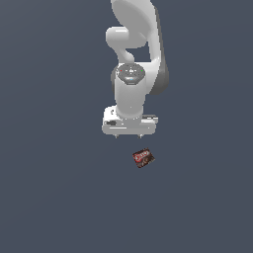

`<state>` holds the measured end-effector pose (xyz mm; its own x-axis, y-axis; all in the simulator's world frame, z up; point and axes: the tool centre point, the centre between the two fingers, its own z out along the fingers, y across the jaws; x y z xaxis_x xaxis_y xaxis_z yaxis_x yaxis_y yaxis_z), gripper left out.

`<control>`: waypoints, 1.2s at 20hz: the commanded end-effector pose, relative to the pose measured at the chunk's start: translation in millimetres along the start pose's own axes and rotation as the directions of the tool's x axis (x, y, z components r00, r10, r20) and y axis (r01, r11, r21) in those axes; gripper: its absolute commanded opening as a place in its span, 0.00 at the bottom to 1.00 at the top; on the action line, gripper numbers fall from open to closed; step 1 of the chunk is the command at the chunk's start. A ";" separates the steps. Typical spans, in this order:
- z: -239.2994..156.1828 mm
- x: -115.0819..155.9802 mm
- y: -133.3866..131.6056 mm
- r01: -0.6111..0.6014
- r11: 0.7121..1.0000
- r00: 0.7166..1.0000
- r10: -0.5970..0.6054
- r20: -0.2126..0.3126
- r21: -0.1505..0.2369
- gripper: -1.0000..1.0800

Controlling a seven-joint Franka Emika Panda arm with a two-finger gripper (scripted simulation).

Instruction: Pick up the object and move it to a goal position.

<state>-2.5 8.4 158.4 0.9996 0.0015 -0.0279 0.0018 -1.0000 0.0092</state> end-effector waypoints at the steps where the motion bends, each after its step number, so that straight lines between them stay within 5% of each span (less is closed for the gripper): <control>1: 0.0 0.0 0.0 0.000 1.000 1.000 0.000 0.000 0.000 0.96; 14: 1.9 10.0 0.4 -0.002 1.000 1.000 0.003 -0.023 0.005 0.96; 24: 10.2 13.4 -6.9 -0.112 0.994 0.993 0.112 -0.021 0.011 0.96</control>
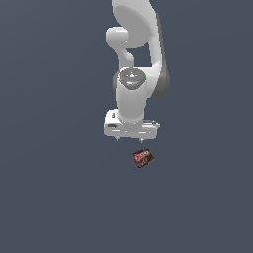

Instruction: Pick up the object and move it to a goal position.

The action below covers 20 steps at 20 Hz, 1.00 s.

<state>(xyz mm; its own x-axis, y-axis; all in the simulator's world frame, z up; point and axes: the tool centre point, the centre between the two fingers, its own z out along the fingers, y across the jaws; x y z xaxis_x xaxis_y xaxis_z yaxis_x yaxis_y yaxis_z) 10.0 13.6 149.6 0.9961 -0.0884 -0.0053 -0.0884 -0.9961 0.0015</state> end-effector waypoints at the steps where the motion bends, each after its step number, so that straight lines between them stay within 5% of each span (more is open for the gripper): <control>1: 3.1 0.8 -2.8 -0.040 0.999 0.999 0.040 0.000 0.001 0.96; 10: 19.0 4.8 -16.8 -0.244 0.970 0.970 0.243 0.003 0.006 0.96; 20: 38.5 8.8 -33.6 -0.477 0.879 0.879 0.477 0.005 0.007 0.96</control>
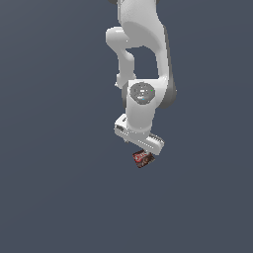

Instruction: Pick up the object and move it to a goal position.

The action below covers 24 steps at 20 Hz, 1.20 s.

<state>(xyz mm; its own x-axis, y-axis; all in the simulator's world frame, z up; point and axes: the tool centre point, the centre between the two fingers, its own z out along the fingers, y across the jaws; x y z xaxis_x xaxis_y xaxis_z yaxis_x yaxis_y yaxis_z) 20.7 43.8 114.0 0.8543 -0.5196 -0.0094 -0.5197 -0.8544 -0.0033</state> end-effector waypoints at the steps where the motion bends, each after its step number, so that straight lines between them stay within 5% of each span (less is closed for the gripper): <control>1: 5.0 -1.0 -4.2 -0.064 0.998 0.998 0.064 0.000 0.000 0.96; 9: 20.7 -4.6 -16.9 -0.262 0.965 0.965 0.262 -0.002 0.001 0.96; 24: 44.4 -10.7 -35.4 -0.536 0.844 0.844 0.536 -0.008 0.002 0.96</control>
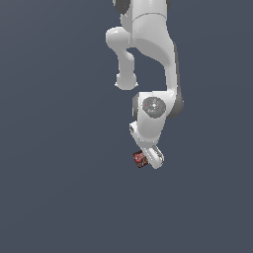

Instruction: Pick up the object and move it to a goal position.

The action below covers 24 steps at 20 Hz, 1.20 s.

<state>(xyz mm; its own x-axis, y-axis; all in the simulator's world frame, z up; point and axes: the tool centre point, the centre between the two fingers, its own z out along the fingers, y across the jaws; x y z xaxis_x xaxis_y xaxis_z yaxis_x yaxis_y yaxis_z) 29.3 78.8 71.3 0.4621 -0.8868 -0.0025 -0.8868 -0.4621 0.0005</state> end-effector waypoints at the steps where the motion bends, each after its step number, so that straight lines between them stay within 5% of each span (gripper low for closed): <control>1: 2.4 -1.4 -1.3 -0.033 0.999 0.999 0.033 -0.001 0.000 0.96; 13: 8.9 -3.6 -2.7 -0.069 0.998 0.998 0.069 -0.002 0.000 0.96; 24: 54.0 -3.4 -1.8 -0.074 0.997 0.997 0.074 -0.002 0.001 0.96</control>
<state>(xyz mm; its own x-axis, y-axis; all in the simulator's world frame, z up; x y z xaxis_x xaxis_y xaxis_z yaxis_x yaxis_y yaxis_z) 28.6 82.8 21.2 0.3961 -0.9182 -0.0005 -0.9182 -0.3961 0.0016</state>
